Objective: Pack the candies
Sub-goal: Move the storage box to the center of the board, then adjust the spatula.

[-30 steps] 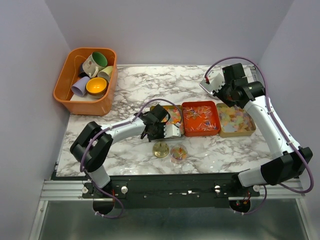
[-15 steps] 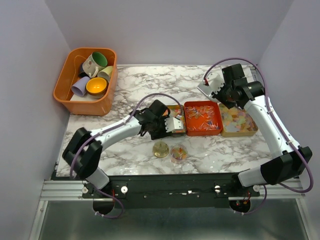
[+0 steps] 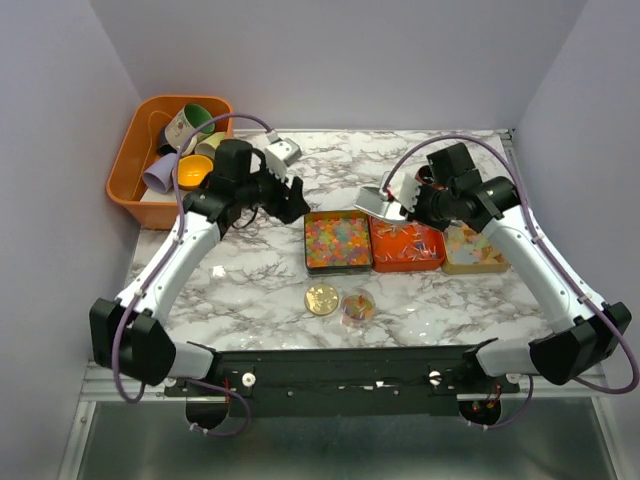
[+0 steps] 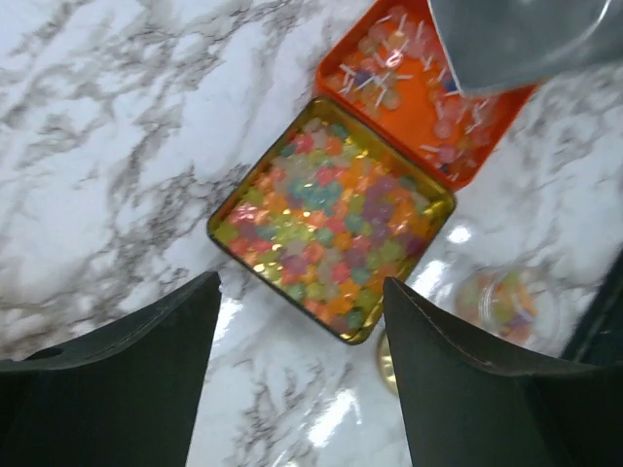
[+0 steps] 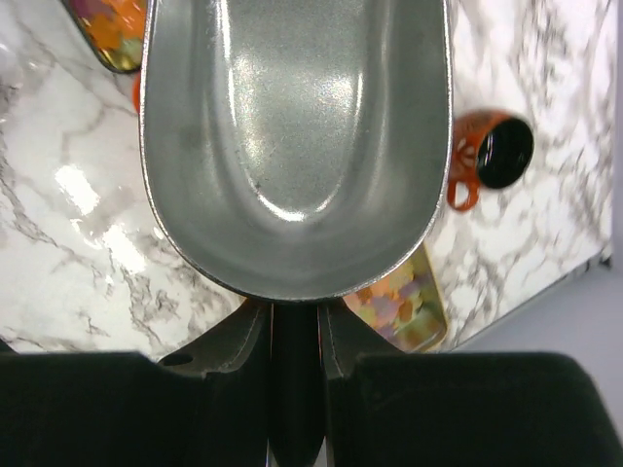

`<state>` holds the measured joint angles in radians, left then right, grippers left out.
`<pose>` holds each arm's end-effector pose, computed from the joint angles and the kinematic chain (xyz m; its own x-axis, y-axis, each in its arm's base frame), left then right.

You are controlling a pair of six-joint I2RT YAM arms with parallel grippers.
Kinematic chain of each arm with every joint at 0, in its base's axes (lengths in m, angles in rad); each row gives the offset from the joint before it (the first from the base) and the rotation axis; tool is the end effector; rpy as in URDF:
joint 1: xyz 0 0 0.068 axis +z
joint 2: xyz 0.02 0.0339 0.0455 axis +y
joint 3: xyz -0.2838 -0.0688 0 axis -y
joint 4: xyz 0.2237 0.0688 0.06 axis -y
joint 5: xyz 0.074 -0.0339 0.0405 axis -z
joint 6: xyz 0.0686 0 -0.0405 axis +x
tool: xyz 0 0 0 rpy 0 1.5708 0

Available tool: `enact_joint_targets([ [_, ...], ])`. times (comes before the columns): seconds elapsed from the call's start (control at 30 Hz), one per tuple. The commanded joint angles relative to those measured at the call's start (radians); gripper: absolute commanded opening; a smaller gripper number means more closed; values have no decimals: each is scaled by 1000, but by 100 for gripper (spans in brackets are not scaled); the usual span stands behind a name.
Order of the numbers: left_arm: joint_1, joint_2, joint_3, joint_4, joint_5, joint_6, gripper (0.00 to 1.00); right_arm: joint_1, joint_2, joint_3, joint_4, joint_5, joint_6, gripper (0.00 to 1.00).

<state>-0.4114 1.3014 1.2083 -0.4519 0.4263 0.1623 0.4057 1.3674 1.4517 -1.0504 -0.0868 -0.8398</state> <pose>0.2540 -0.1418 0.3553 -0.3577 0.3166 -0.8785 0.7559 0.6505 -0.0734 0.2379 0.1086 0.3530 -0.1782 -0.8838 -0.4326 -0.8555 0.3564 -0.3756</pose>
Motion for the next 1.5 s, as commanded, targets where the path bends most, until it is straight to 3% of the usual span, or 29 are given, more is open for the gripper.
enact_joint_targets([
  [0.0, 155, 162, 74, 97, 475, -381, 75, 103, -34, -36, 113, -36, -94, 1],
  [0.03, 166, 183, 74, 134, 570, -476, 74, 116, -24, -28, 112, -30, -96, 1],
  [0.17, 174, 239, -16, 444, 660, -763, 72, 145, 33, 21, 113, -13, -71, 1],
  [0.2, 172, 246, -50, 552, 661, -806, 72, 154, 41, 27, 113, -5, -67, 1],
  [0.3, 171, 280, -73, 613, 664, -882, 71, 163, 73, 47, 132, 7, -53, 1],
  [0.5, 168, 311, -89, 647, 638, -923, 69, 186, 96, 41, 164, 15, -45, 1],
  [0.63, 158, 340, -47, 532, 605, -839, 67, 202, 102, 41, 181, 13, -48, 0],
  [0.77, 151, 378, -23, 518, 606, -851, 64, 219, 121, 67, 185, 12, -39, 1],
  [0.87, 146, 395, -24, 553, 621, -883, 54, 229, 134, 84, 187, 10, -41, 0],
  [0.97, 145, 404, -36, 588, 653, -906, 36, 237, 141, 85, 188, 5, -38, 1],
  [1.0, 145, 404, -49, 614, 664, -928, 26, 239, 141, 85, 190, 5, -30, 0],
  [1.07, 145, 404, -64, 642, 680, -949, 13, 239, 139, 81, 188, 2, -24, 1],
  [1.1, 145, 401, -78, 656, 684, -960, 2, 239, 136, 76, 188, 1, -18, 1],
  [1.23, 146, 394, -111, 679, 684, -968, 0, 239, 119, 62, 149, -46, -1, 1],
  [1.27, 146, 392, -118, 683, 683, -968, 0, 239, 118, 64, 136, -59, 5, 4],
  [1.3, 148, 389, -125, 690, 684, -968, 0, 237, 110, 62, 129, -73, 30, 18],
  [1.4, 154, 391, -135, 696, 689, -968, 0, 231, 116, 97, 37, -158, 51, 47],
  [1.47, 157, 397, -131, 694, 695, -959, 0, 222, 119, 113, -20, -214, 76, 53],
])
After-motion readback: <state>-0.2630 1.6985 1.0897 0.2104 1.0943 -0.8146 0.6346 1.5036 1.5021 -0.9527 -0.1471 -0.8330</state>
